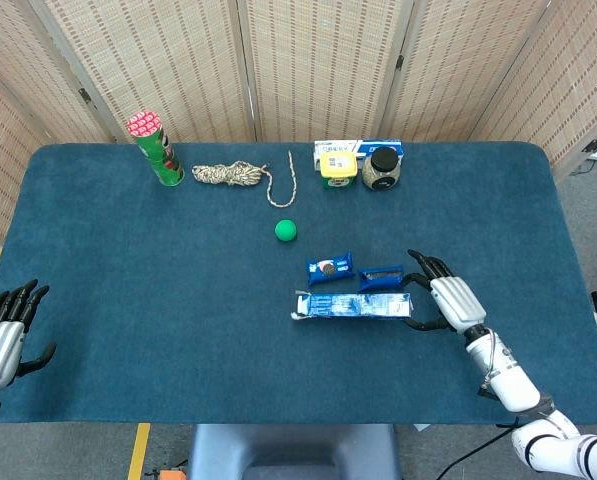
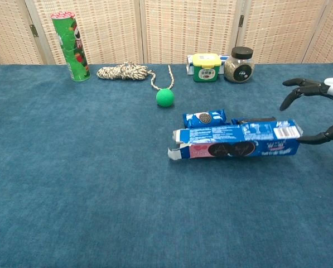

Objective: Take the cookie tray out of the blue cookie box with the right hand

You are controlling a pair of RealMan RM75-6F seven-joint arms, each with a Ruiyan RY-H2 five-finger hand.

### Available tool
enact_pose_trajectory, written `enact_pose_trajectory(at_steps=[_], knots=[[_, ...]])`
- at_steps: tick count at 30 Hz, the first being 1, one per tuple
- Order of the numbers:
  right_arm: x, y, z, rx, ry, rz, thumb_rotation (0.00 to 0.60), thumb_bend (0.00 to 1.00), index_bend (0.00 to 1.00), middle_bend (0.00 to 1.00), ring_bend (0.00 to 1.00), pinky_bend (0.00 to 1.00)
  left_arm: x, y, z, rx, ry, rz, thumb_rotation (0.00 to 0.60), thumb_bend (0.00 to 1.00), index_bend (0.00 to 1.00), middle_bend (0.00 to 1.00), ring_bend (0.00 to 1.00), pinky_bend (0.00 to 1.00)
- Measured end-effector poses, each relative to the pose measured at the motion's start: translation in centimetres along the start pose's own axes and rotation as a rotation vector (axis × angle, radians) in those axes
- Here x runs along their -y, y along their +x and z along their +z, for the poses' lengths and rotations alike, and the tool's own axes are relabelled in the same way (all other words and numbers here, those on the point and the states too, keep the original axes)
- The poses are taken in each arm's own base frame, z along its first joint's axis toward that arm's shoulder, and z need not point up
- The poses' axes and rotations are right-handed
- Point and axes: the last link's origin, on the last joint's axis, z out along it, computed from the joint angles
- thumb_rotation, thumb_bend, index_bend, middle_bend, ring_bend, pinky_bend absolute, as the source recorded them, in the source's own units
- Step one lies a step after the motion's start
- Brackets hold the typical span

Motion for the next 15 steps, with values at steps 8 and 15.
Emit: enact_pose_trajectory(at_steps=[8,15], knots=[[-0.1,2.3,-1.7,0.022,-0.066,-0.159,0.6,0.23,0.0,0.0,0.0,0.0,0.0,0.3,-0.3,-0.006,-0.014,-0.022,0.6,0.36,0.0,0.0,0.0,0.0],[0.0,4.0,-5.7,-0.091,-0.166,-0.423,0.6,0.23,0.0,0.0,0.0,0.0,-0.2,0.4,-0.6,-0.014,-0.033,-0.022,0.6,0.36,0.0,0.0,0.0,0.02]])
